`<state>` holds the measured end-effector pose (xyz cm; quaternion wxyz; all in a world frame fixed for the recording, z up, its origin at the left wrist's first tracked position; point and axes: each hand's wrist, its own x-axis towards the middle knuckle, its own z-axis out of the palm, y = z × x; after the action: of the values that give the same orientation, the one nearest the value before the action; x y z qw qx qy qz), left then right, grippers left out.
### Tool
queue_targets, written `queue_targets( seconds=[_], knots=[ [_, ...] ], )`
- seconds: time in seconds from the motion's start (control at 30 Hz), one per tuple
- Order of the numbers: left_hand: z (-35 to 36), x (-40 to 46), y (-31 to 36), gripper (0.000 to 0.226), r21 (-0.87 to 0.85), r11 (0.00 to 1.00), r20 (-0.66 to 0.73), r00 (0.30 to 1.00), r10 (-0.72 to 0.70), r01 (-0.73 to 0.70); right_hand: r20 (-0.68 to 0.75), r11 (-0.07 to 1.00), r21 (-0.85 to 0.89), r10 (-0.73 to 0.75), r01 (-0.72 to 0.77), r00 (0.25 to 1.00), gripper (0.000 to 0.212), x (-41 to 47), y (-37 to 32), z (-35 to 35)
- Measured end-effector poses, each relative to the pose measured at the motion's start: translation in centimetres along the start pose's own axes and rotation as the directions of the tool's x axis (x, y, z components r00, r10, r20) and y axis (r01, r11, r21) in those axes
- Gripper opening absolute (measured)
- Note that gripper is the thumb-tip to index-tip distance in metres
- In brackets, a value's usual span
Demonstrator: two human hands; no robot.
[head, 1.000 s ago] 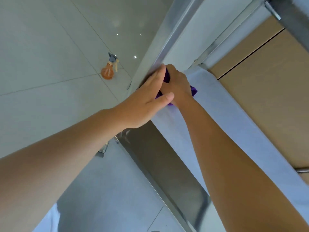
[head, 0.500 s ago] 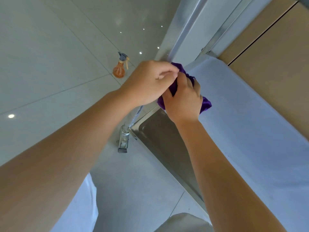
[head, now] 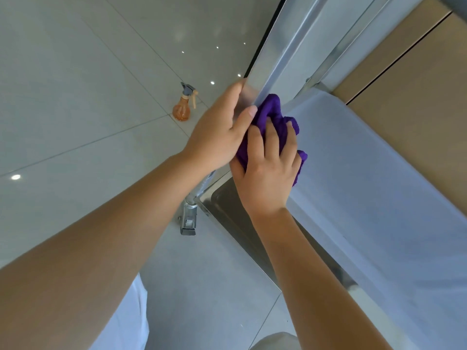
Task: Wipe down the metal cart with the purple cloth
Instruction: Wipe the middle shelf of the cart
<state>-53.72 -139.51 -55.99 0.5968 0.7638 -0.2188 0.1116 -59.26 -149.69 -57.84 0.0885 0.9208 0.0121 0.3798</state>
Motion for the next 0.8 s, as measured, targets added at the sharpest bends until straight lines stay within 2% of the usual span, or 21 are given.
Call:
queue_targets(
  seconds=[0.13,0.2,0.3,0.5,0.57,0.67,0.8],
  knots=[
    [0.5,0.4,-0.6,0.037,0.225,0.974,-0.042,0.998,0.037,-0.027,0.009,0.994,-0.067,-0.085,0.086,0.996,0.040,-1.1,1.3,-0.3],
    [0.9,0.3,-0.8,0.037,0.256,0.967,-0.089,0.995,0.036,-0.013,0.020,0.992,-0.091,-0.085,0.086,0.996,0.040,-1.9,1.9,-0.6],
    [1.8,0.0,-0.9,0.046,0.207,0.978,-0.155,0.988,0.000,0.032,0.001,0.990,-0.106,-0.092,0.092,0.996,0.038,-3.4,2.5,-1.1],
    [3.4,-0.7,0.2,0.056,-0.110,0.975,-0.165,0.963,-0.212,0.195,0.058,0.999,-0.028,-0.031,0.033,0.998,0.042,-1.9,2.6,-0.9],
    [3.2,-0.8,0.0,0.062,-0.164,0.967,-0.158,0.963,-0.220,0.194,0.082,1.000,0.018,-0.001,-0.001,0.997,0.035,-0.4,2.0,-0.2],
    [3.4,-0.8,-0.3,0.067,-0.163,0.971,-0.132,0.971,-0.198,0.176,0.072,0.998,0.036,0.058,-0.060,0.996,0.031,1.2,1.2,1.1],
    [5.2,-1.5,0.2,0.073,-0.084,0.983,-0.148,0.974,-0.172,0.161,0.020,1.000,-0.013,0.017,-0.017,1.000,0.029,1.1,1.7,1.7]
  ],
)
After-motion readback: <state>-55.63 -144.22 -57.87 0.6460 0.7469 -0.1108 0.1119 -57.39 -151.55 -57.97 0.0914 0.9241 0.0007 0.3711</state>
